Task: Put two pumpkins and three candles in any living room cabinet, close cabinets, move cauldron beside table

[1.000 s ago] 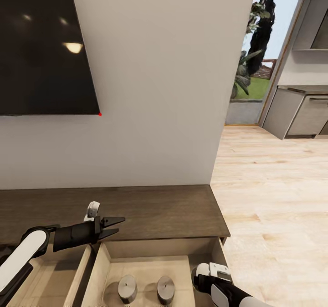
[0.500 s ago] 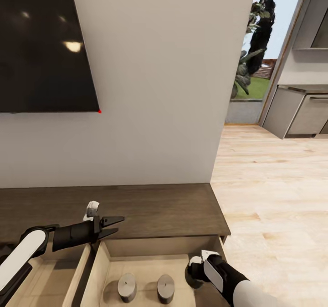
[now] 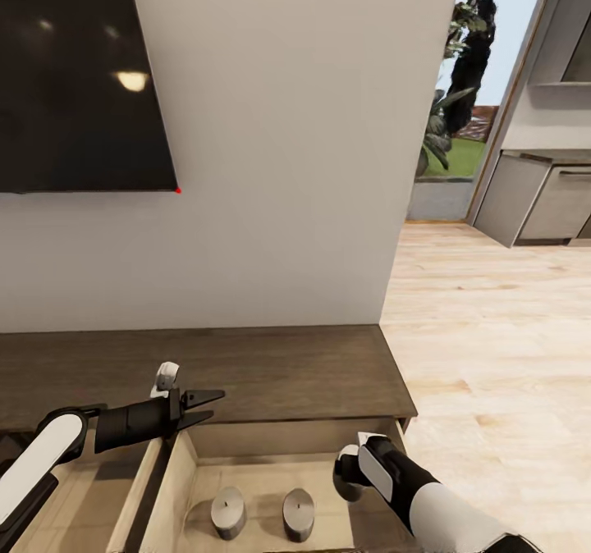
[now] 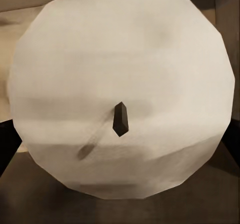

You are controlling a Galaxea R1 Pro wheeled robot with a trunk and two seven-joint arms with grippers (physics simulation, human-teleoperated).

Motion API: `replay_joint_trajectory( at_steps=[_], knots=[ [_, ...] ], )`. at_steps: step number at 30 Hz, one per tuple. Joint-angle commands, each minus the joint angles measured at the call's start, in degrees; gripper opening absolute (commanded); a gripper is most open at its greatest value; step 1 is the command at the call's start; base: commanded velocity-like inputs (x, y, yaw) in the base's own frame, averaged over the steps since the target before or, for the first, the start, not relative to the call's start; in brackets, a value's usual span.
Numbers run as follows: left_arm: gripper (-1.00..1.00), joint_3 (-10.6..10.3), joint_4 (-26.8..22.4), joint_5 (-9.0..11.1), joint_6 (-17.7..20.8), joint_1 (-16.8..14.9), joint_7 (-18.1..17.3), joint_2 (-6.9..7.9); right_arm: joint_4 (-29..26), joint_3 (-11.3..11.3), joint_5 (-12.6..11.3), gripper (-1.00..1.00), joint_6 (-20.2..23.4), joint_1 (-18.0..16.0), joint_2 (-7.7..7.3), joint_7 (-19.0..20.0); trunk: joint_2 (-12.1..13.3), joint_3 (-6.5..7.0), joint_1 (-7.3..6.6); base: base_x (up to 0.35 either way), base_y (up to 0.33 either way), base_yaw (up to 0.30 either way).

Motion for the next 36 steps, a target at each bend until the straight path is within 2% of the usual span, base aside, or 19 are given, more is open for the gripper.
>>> replay_joint_trajectory(
  at_steps=[1, 22, 28, 34, 36],
  knots=[
    [1.00, -0.05, 0.01, -0.48, 0.04, -0.05, -0.58, 0.04, -0.11, 0.44, -0.69, -1.00, 0.12, -0.11, -0.01, -0.75, -0.44, -0.24, 0.22, 0.000, 0.000, 0.000],
    [1.00, -0.57, -0.32, -0.41, 0.10, -0.05, -0.58, 0.04, -0.28, 0.44, -0.56, -1.00, -0.19, -0.24, 0.04, -1.22, -8.86, -4.01, 4.83, 0.000, 0.000, 0.000],
    [1.00, -0.71, -1.93, 3.61, 0.12, 0.15, -0.58, 1.14, -0.28, 0.44, -0.56, -1.00, -0.17, -0.24, 0.04, -1.24, -11.27, -5.08, 6.15, 0.000, 0.000, 0.000],
    [1.00, -0.86, -3.30, 5.32, 0.20, 0.98, -1.15, 1.57, -0.28, 0.44, -0.56, -1.00, -0.14, -0.24, 0.04, -1.23, -13.68, -6.16, 7.47, 0.000, 0.000, 0.000],
    [1.00, -0.90, -3.52, 5.79, 0.21, 1.09, -2.81, 1.60, -0.28, 0.44, -0.56, -1.00, -0.14, -0.24, 0.04, -1.26, -14.48, -6.52, 7.91, 0.000, 0.000, 0.000]
  ],
)
